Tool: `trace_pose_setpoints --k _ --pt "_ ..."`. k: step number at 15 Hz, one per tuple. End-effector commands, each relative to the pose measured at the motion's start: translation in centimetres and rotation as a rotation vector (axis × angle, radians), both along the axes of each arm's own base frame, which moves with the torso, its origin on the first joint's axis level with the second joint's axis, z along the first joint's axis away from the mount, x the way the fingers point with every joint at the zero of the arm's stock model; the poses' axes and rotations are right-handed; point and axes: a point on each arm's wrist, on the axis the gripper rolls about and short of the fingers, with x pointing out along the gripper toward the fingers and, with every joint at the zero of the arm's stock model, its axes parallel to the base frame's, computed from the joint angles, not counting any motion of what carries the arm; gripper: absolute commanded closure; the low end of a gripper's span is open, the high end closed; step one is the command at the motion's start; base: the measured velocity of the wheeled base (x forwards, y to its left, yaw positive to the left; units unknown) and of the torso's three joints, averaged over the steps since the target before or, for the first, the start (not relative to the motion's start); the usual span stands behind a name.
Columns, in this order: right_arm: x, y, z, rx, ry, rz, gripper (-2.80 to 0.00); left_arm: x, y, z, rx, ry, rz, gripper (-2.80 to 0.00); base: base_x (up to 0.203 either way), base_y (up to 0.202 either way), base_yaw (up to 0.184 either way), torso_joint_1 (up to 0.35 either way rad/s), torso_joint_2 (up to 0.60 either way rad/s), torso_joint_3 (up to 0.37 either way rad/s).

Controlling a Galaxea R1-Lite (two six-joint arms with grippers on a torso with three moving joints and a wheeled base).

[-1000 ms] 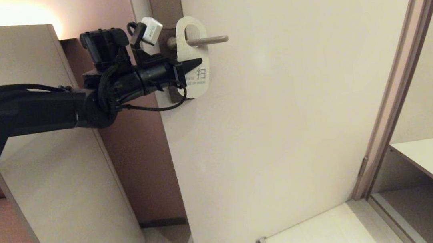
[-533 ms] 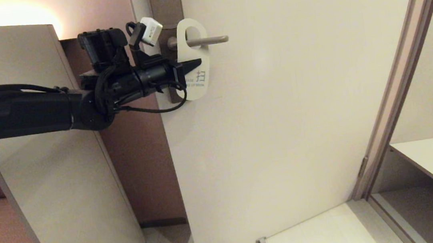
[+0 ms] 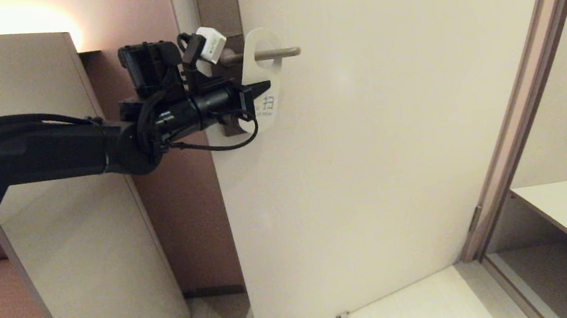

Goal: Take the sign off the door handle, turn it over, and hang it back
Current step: Take down the sign

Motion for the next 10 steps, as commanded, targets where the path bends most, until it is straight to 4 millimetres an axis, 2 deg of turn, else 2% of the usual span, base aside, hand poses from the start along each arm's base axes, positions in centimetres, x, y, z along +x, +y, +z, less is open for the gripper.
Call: trace_pose_setpoints --k 1,5,10 --pt "0.0 0.0 0.0 -0.001 0.0 0.001 0.0 0.6 -0.3 -1.0 0.021 0.003 0.017 0.0 0.0 0.0 0.0 0.0 0.0 0.0" --pt "0.0 0.0 0.0 -0.001 0.0 0.001 0.0 1.3 -0.7 -1.9 0.032 0.009 0.042 0.0 0.0 0.0 0.0 0.0 0.0 0.0" --pt "0.0 0.0 0.0 -0.001 0.002 0.001 0.0 2.1 -1.2 -1.5 0.022 -0.009 0.069 0.0 0.0 0.0 0.0 0.0 0.0 0.0"
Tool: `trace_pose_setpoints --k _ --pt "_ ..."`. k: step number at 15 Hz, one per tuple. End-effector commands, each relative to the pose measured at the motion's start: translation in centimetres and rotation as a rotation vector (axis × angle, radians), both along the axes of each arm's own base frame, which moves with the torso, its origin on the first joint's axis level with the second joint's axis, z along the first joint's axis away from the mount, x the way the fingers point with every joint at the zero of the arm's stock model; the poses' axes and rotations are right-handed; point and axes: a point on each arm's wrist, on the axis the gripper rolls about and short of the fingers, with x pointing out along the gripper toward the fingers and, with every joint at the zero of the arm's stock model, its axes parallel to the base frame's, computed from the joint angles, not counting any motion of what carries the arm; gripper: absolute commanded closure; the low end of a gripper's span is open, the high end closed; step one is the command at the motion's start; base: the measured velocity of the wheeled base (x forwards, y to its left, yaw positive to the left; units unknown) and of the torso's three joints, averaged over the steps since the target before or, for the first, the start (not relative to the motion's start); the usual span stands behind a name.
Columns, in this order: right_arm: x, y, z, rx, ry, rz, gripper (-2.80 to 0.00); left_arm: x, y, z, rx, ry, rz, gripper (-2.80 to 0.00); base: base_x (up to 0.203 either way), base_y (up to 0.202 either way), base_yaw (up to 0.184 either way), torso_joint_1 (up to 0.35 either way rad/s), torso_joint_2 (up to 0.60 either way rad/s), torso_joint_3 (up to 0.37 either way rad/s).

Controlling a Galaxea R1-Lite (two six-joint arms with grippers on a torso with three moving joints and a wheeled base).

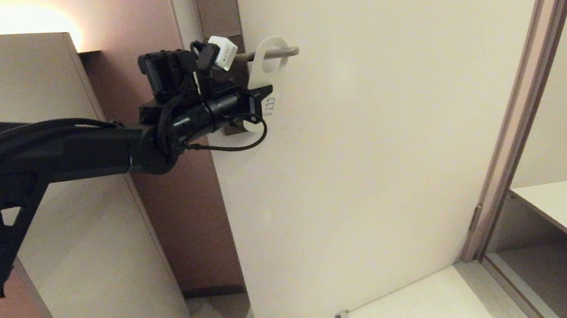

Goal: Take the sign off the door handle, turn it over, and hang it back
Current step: Take down the sign

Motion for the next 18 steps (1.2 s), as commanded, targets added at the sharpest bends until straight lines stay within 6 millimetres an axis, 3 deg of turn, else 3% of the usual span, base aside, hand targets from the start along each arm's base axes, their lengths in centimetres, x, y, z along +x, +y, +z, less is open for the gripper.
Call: trace_pose_setpoints --k 1,12,18 --pt "0.0 0.0 0.0 -0.001 0.0 0.001 0.0 0.4 -0.4 -0.2 0.0 0.003 -0.007 0.0 0.0 0.0 0.0 0.0 0.0 0.0" --pt "0.0 0.0 0.0 -0.001 0.0 0.001 0.0 0.0 -2.1 0.5 -0.01 -0.006 -0.037 0.0 0.0 0.0 0.0 0.0 0.0 0.0" --pt "0.0 0.0 0.0 -0.001 0.0 0.001 0.0 0.7 -2.5 1.1 -0.017 -0.013 -0.019 0.0 0.0 0.0 0.0 0.0 0.0 0.0"
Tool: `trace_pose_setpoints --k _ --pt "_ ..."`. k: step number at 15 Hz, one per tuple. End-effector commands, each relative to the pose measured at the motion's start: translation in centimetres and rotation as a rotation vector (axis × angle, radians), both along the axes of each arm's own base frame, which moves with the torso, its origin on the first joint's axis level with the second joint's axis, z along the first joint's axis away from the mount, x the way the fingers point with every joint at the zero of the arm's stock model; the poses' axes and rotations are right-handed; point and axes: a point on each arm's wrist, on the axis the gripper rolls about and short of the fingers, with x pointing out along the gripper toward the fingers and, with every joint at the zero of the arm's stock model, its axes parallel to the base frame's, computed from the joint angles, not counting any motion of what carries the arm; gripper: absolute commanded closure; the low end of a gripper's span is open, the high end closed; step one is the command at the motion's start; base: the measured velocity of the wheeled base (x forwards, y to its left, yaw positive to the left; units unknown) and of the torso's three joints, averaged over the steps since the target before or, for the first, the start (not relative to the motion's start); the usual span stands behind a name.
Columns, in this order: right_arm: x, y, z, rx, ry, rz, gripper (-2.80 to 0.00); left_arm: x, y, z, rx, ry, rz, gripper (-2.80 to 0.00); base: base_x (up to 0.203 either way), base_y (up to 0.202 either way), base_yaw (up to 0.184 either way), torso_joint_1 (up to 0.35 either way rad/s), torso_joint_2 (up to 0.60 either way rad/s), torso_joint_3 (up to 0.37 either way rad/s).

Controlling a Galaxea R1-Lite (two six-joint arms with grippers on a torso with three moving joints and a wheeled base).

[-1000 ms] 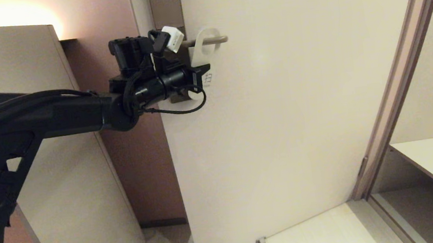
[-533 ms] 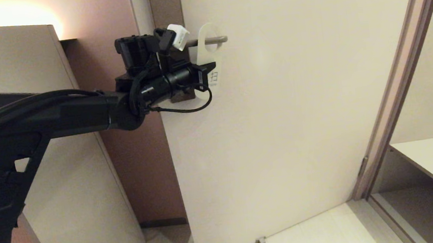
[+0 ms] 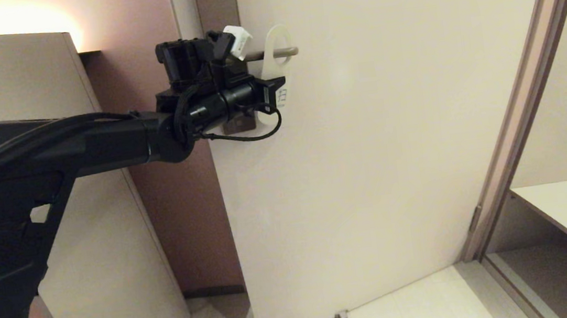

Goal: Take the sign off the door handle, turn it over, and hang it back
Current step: Take down the sign

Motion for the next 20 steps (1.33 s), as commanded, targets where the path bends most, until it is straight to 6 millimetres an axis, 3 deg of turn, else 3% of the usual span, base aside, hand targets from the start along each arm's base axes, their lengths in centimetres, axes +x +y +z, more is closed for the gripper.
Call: trace_pose_setpoints --k 1,20 --pt "0.0 0.0 0.0 -0.001 0.001 0.001 0.0 0.3 -0.2 -0.3 0.0 0.0 0.0 0.0 0.0 0.0 0.0 0.0 0.0 0.0" --pt "0.0 0.0 0.0 -0.001 0.001 0.001 0.0 0.0 -2.7 -1.3 0.006 0.012 -0.046 0.0 0.0 0.0 0.0 0.0 0.0 0.0"
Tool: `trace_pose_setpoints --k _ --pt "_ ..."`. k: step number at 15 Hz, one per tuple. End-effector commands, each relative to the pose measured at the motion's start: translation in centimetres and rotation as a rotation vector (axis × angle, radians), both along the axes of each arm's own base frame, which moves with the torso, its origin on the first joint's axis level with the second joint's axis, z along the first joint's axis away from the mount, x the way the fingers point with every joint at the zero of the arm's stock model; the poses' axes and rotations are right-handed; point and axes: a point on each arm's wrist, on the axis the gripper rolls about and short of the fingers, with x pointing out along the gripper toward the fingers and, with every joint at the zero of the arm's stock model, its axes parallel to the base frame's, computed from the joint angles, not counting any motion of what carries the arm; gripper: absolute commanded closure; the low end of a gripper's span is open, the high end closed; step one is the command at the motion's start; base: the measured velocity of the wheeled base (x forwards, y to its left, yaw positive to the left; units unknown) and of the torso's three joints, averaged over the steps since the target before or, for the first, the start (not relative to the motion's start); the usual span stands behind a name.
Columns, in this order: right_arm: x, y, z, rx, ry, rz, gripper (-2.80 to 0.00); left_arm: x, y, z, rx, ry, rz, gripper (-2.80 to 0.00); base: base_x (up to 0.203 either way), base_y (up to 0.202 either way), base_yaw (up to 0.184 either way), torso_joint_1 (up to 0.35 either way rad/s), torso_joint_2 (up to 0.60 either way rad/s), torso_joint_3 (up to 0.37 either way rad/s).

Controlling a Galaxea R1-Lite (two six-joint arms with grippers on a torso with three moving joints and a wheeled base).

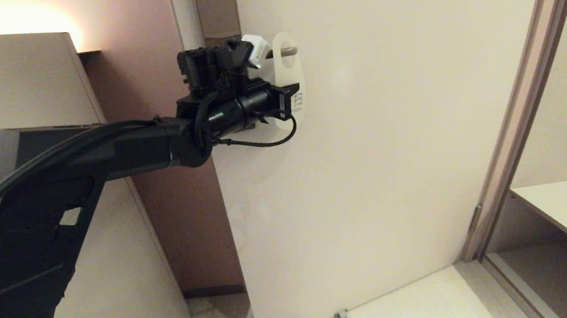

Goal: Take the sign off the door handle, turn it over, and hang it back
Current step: Take down the sign

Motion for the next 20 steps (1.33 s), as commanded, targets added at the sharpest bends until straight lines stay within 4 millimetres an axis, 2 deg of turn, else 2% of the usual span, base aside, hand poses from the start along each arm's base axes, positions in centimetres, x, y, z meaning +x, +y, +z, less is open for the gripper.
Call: trace_pose_setpoints --k 1,11,20 --pt "0.01 0.0 0.0 -0.001 0.001 0.001 0.0 -0.01 -0.1 -0.04 -0.001 -0.002 -0.004 0.0 0.0 0.0 0.0 0.0 0.0 0.0" --pt "0.01 0.0 0.0 -0.001 0.001 0.001 0.0 0.11 -0.27 -0.48 0.009 0.009 -0.012 0.0 0.0 0.0 0.0 0.0 0.0 0.0" --pt "0.01 0.0 0.0 -0.001 0.001 0.001 0.0 -0.39 -0.67 0.03 0.004 -0.005 -0.025 0.0 0.0 0.0 0.0 0.0 0.0 0.0"
